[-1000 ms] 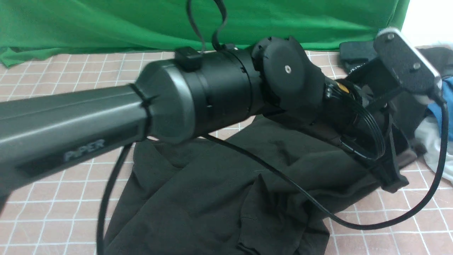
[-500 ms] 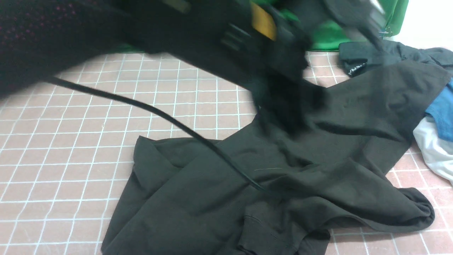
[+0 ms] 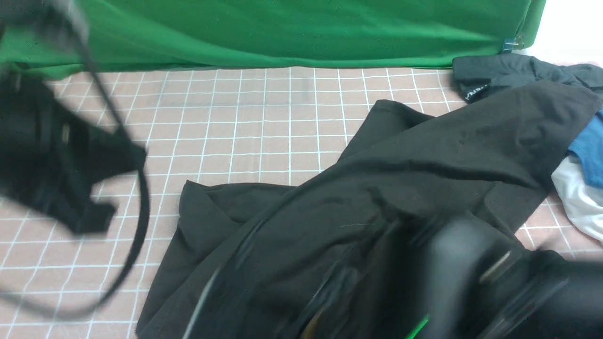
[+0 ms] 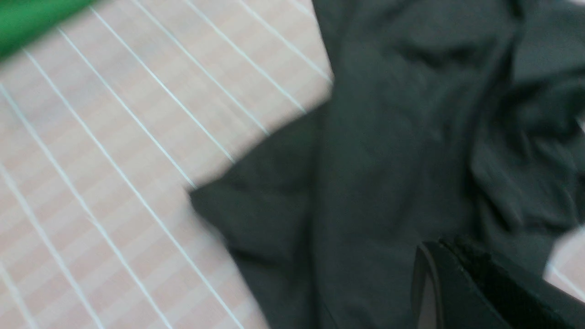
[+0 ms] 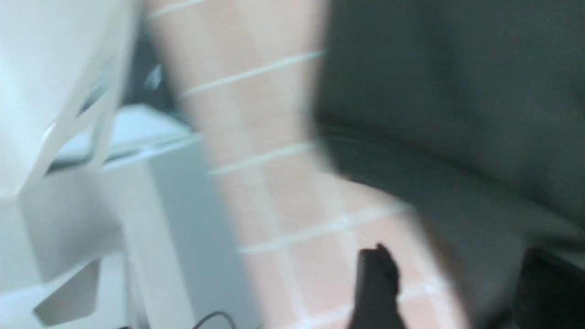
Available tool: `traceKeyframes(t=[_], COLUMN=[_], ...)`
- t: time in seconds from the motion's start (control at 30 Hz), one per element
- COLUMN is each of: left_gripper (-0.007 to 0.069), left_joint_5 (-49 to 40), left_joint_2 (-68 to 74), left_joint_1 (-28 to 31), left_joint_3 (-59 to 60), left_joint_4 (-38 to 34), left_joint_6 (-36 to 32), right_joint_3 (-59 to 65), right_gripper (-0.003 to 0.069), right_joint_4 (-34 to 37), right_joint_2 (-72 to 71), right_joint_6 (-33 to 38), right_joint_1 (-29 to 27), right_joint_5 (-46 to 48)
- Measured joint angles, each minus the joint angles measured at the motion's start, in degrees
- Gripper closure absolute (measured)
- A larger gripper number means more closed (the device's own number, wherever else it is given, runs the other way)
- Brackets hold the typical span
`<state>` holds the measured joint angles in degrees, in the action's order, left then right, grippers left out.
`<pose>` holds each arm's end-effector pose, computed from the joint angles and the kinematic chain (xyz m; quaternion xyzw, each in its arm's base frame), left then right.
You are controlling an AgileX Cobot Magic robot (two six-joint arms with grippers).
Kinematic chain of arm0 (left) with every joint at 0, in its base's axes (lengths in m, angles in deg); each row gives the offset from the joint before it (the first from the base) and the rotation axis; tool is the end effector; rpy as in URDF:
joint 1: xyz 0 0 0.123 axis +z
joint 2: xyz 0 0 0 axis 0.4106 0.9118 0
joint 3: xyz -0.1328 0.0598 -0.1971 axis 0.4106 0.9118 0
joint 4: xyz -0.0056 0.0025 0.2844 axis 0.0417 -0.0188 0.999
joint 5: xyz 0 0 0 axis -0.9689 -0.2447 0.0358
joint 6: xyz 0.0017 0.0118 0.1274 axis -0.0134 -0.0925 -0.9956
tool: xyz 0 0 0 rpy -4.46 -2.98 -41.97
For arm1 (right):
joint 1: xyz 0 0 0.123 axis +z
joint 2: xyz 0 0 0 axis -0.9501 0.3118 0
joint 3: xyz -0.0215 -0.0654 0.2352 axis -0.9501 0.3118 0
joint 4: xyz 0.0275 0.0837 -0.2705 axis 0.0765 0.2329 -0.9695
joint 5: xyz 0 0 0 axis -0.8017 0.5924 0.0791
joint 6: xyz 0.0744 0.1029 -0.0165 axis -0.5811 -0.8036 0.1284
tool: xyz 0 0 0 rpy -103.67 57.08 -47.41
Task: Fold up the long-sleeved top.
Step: Spread the long sleeves with your arms and place them on the tabletop
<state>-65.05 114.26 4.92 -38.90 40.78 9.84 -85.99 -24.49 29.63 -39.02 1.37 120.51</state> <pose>0.2211 -0.0993 0.3237 0.3250 0.8656 -0.0785 0.3727 0.1171 0.3539 0.1645 -0.5909 0.7882 0.0677 0.1580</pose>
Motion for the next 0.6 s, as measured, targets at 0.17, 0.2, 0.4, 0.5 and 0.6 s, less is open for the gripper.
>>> traceKeyframes(t=[0.17, 0.2, 0.4, 0.5, 0.6], left_gripper=[0.0606, 0.0606, 0.0606, 0.0606, 0.0606], left_joint_5=[-0.2, -0.2, 0.4, 0.6, 0.9], left_joint_2=[-2.5, -2.8, -3.4, -3.4, -3.4], left_joint_1=[0.1, 0.1, 0.1, 0.1, 0.1], left_joint_3=[6.4, 6.9, 7.2, 7.2, 7.3], left_joint_4=[-1.0, -1.0, -1.0, -1.0, -1.0], left_joint_6=[-0.1, -0.1, -0.1, -0.1, -0.1], right_joint_3=[-2.5, -2.8, -3.6, -3.6, -3.6], right_gripper=[0.0127, 0.0124, 0.0118, 0.0118, 0.0118], right_joint_4=[-0.1, -0.1, -1.7, -3.7, -4.7], right_joint_2=[8.6, 9.4, 13.7, 15.3, 15.8], right_joint_6=[2.6, 3.4, 7.3, 8.2, 8.5], right_joint_1=[3.7, 3.9, 3.2, 1.8, -0.3], right_joint_5=[-2.5, -3.5, -7.4, -7.6, -8.6])
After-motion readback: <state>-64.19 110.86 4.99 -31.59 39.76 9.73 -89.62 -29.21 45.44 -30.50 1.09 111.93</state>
